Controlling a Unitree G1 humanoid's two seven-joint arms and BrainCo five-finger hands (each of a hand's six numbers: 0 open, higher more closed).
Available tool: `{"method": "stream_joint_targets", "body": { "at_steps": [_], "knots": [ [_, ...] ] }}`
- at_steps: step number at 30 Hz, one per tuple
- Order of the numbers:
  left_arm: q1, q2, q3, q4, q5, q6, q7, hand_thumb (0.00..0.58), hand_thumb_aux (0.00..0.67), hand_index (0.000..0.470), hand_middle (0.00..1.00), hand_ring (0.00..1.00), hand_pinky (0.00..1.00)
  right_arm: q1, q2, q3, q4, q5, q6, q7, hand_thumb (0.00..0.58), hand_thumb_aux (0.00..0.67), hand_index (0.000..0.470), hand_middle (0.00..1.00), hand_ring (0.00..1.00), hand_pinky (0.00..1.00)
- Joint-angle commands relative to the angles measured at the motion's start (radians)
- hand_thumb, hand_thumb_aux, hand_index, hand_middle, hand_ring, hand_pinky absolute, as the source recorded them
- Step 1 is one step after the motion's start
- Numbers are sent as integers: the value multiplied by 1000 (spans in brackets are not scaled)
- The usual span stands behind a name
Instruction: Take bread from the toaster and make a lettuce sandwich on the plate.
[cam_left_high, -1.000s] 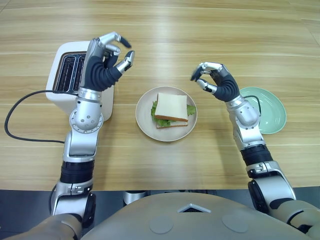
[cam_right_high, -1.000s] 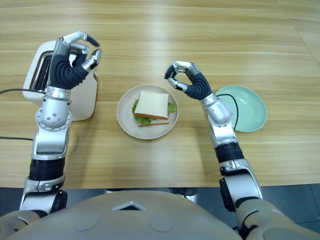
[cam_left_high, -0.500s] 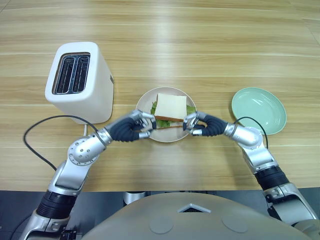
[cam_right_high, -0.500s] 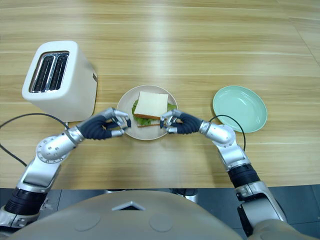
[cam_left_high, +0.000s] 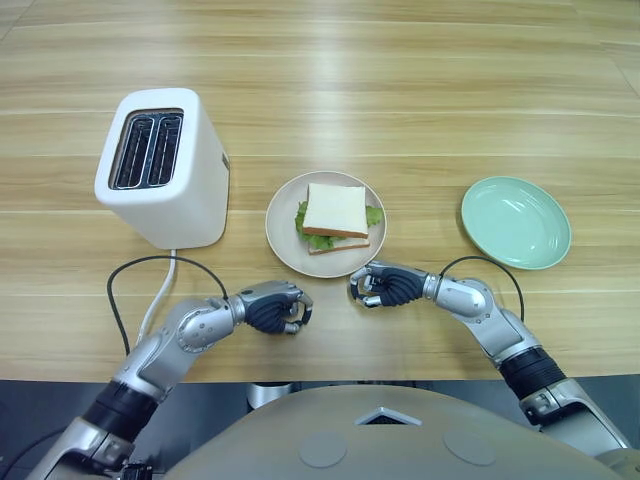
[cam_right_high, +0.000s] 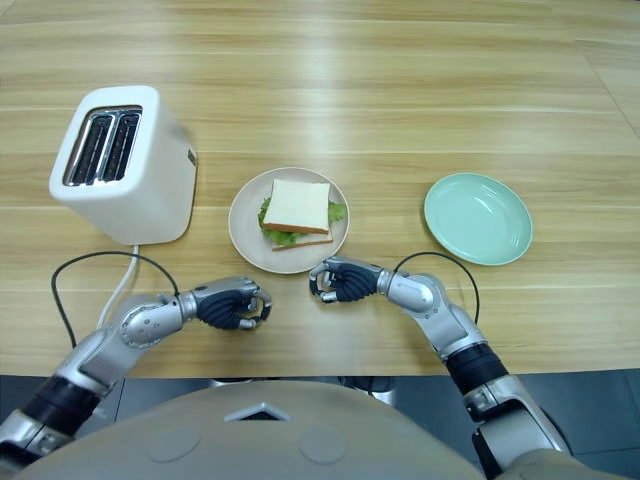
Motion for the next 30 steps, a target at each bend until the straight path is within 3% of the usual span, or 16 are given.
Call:
{"method": "stream_joint_targets", "body": {
  "at_steps": [1, 11, 17, 21, 25, 30],
  "knots": [
    [-82, -58, -35, 129, 128, 20, 115, 580, 670, 460, 1000, 1000, 1000, -57, 17, -8, 38, -26, 8, -37, 580, 670, 460, 1000, 1000, 1000],
    [-325, -139, -41, 365, 157, -11, 239, 580, 670, 460, 1000, 1000, 1000, -235, 79, -2, 286, -86, -51, -158, 580, 670, 460, 1000, 1000, 1000],
    [-446, -180, -46, 556, 152, -24, 305, 580, 670, 460, 1000, 1000, 1000, -523, 144, 16, 745, -171, -94, -317, 580, 670, 460, 1000, 1000, 1000],
    [-517, -204, -44, 648, 144, -28, 341, 580, 670, 460, 1000, 1000, 1000, -649, 166, 35, 953, -228, -93, -429, 580, 670, 460, 1000, 1000, 1000],
    [-550, -219, -47, 693, 135, -40, 362, 580, 670, 460, 1000, 1000, 1000, -697, 180, 40, 1027, -243, -121, -476, 580, 670, 460, 1000, 1000, 1000],
    [-547, -201, -18, 660, 113, -57, 401, 580, 670, 460, 1000, 1000, 1000, -663, 176, 29, 1016, -223, -201, -467, 580, 670, 460, 1000, 1000, 1000]
  ]
}}
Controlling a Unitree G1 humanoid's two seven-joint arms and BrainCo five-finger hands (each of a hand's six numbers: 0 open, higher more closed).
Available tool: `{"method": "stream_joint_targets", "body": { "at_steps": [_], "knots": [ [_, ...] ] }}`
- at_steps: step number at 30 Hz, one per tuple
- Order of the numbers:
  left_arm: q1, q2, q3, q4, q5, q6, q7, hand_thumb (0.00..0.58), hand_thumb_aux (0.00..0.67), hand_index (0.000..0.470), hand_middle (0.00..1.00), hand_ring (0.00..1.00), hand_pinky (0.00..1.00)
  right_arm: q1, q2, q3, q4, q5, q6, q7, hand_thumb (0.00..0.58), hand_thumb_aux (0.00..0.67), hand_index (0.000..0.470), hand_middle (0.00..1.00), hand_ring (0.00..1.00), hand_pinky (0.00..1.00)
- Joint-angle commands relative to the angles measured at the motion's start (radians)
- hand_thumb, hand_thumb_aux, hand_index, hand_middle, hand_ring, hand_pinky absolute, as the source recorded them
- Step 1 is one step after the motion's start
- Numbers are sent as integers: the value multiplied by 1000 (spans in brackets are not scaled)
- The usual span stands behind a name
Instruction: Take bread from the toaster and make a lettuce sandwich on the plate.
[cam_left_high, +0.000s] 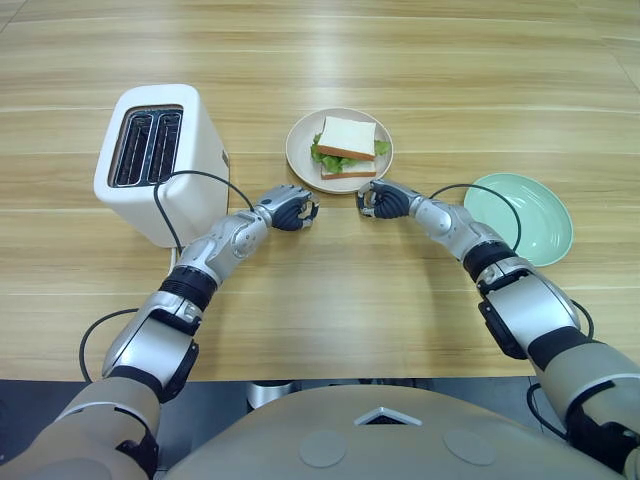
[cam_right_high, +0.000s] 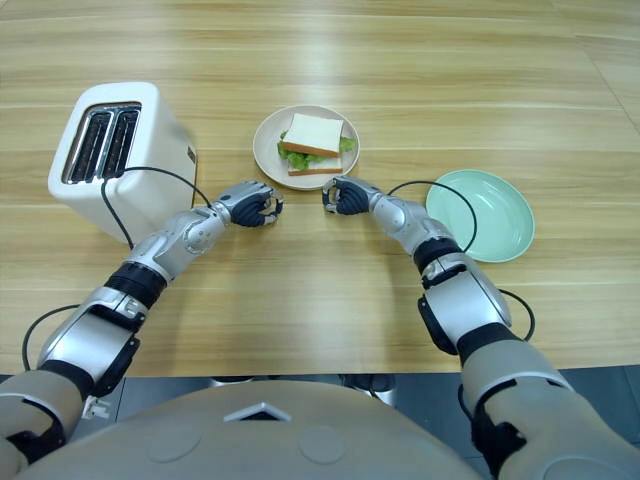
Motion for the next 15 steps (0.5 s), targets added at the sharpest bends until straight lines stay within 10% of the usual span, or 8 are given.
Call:
{"method": "stream_joint_targets", "body": {
  "at_steps": [1, 3, 4, 5, 6, 7, 9, 15],
  "knots": [
    [1, 21, 32, -30, -23, -13, 35, 580, 670, 460, 1000, 1000, 1000, 43, -7, -10, -9, 22, -74, 17, 580, 670, 460, 1000, 1000, 1000],
    [24, 29, 77, -98, -58, -24, 64, 580, 670, 460, 1000, 1000, 1000, 81, -9, -49, -52, 80, -161, 27, 570, 581, 399, 1000, 1000, 1000],
    [45, 29, 106, -148, -85, -31, 77, 580, 670, 460, 1000, 1000, 1000, 100, -7, -81, -80, 118, -212, 9, 319, 221, 152, 925, 925, 925],
    [74, 25, 136, -209, -118, -38, 88, 580, 670, 460, 1000, 1000, 1000, 119, -6, -117, -114, 155, -263, -25, 0, 0, 0, 545, 545, 545],
    [107, 17, 169, -276, -154, -44, 99, 498, 418, 287, 1000, 1000, 1000, 139, -10, -145, -152, 176, -312, -58, 0, 0, 0, 0, 0, 0],
    [144, 4, 203, -349, -193, -53, 110, 0, 0, 0, 1000, 1000, 1000, 160, -14, -170, -193, 192, -352, -90, 0, 0, 0, 0, 0, 0],
    [215, -30, 257, -483, -294, -66, 110, 0, 0, 0, 0, 0, 0, 203, -8, -219, -265, 252, -406, -105, 0, 0, 0, 0, 0, 0],
    [356, -194, 345, -664, -596, -81, 93, 0, 0, 0, 0, 0, 0, 294, 74, -306, -422, 374, -458, -135, 0, 0, 0, 0, 0, 0]
  ]
}}
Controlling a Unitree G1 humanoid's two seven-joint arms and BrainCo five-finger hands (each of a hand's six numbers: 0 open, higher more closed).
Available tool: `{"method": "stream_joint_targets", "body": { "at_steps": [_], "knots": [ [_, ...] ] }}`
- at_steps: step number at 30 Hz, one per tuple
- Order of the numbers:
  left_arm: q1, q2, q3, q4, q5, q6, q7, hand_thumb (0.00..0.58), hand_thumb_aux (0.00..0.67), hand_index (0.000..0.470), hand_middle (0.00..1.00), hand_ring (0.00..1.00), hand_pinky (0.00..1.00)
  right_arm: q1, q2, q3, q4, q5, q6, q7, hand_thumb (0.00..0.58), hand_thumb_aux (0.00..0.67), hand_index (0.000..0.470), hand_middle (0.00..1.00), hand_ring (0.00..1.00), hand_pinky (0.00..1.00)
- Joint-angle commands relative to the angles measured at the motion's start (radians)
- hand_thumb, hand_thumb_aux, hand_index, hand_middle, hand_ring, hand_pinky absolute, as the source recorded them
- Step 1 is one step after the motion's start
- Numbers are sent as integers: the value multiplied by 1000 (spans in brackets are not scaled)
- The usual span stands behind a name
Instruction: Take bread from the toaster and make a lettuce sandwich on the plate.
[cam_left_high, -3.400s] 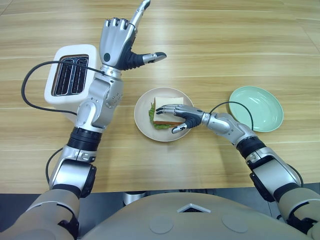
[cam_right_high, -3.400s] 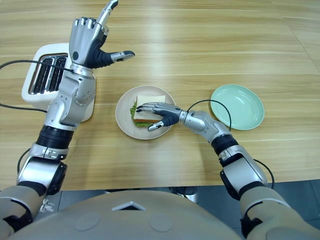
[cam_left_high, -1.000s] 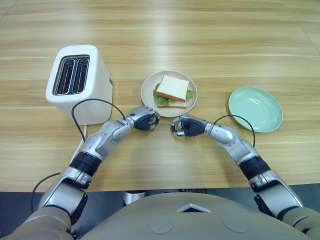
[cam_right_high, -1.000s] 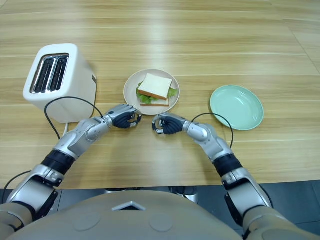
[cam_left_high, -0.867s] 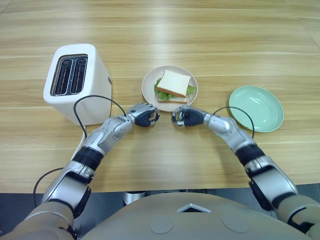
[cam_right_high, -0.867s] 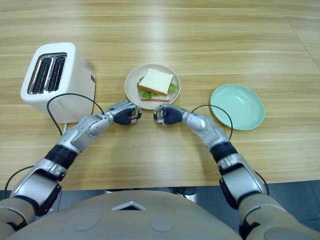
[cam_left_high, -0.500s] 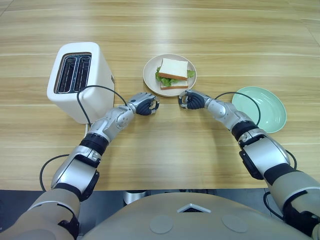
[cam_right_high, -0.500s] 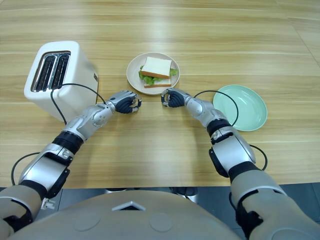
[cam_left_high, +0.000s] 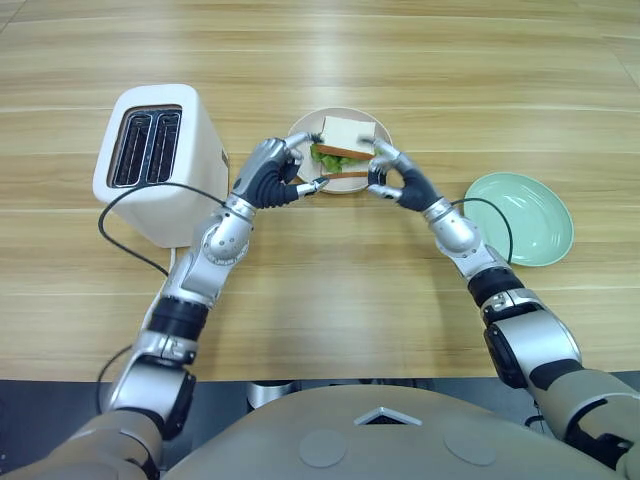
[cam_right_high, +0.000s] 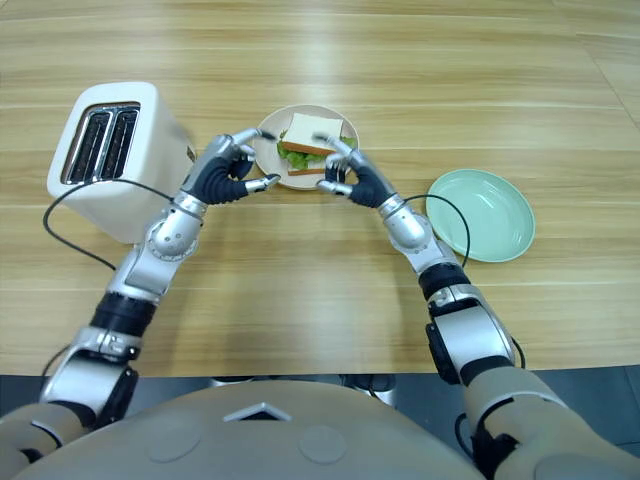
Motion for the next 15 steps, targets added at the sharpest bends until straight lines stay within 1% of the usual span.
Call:
{"method": "stream_joint_targets", "body": {
  "at_steps": [1, 5, 10, 15],
  "knots": [
    [39, -68, 34, -8, -131, -9, -10, 0, 0, 0, 0, 0, 0, 25, 66, -37, -36, 49, 7, -30, 0, 0, 0, 0, 0, 0],
    [55, -132, 73, 39, -220, 4, -26, 0, 0, 0, 0, 0, 0, 9, 129, -54, -26, 9, 30, -88, 0, 0, 0, 0, 0, 0],
    [77, -168, 112, 40, -261, -19, -33, 0, 0, 0, 0, 0, 0, 6, 153, -68, -29, 11, 32, -110, 0, 0, 0, 0, 0, 0],
    [66, -185, 115, 102, -246, -59, -60, 0, 0, 0, 0, 0, 0, 4, 158, -96, -18, 10, 21, -138, 0, 0, 0, 0, 0, 0]
  ]
}}
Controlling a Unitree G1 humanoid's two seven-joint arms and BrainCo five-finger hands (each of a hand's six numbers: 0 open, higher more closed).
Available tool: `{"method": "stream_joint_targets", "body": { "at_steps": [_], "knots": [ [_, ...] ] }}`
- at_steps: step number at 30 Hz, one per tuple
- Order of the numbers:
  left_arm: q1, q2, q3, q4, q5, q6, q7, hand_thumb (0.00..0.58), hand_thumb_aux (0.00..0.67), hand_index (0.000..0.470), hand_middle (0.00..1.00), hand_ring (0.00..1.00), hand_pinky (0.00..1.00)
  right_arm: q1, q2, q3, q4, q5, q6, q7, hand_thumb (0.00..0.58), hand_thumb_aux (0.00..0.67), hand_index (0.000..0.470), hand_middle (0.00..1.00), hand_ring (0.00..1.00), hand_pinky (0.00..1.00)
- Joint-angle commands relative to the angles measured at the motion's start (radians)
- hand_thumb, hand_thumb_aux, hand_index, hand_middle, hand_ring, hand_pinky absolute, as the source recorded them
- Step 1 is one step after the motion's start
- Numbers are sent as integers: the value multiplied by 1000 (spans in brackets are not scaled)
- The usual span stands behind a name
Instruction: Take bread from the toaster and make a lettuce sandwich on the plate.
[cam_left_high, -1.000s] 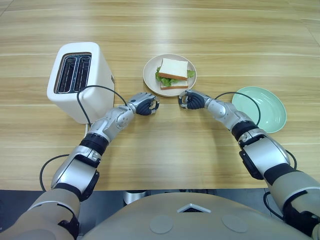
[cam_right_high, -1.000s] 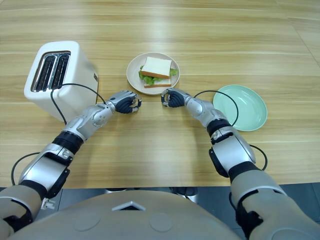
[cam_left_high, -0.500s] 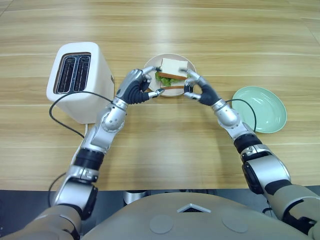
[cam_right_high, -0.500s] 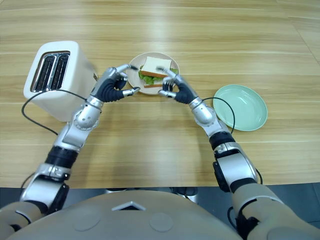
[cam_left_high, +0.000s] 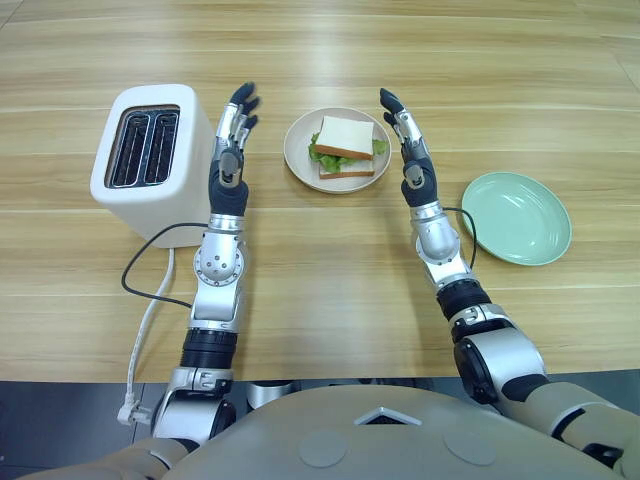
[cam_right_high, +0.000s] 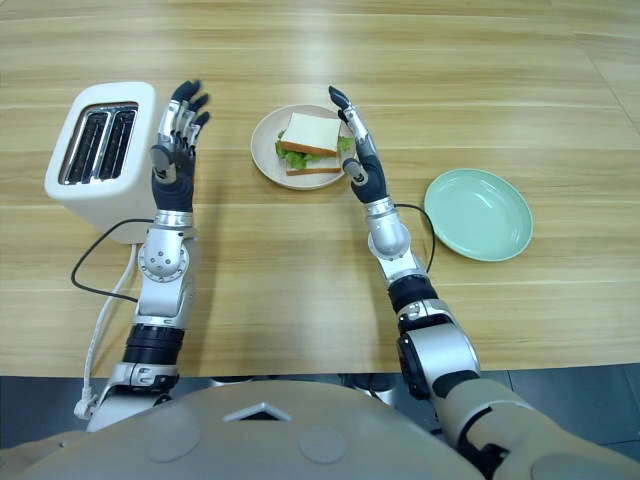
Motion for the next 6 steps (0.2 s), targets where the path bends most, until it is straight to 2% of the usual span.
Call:
{"method": "stream_joint_targets", "body": {
  "at_steps": [1, 6],
  "knots": [
    [-5, -7, 1, 70, 12, -34, -20, 0, 0, 0, 0, 0, 0, -6, -1, -28, 9, 3, 2, -17, 0, 0, 0, 0, 0, 0],
    [-24, -5, 8, 156, 22, -80, -39, 0, 0, 0, 0, 0, 0, -8, 0, -38, 27, 7, -1, -16, 0, 0, 0, 0, 0, 0]
  ]
}}
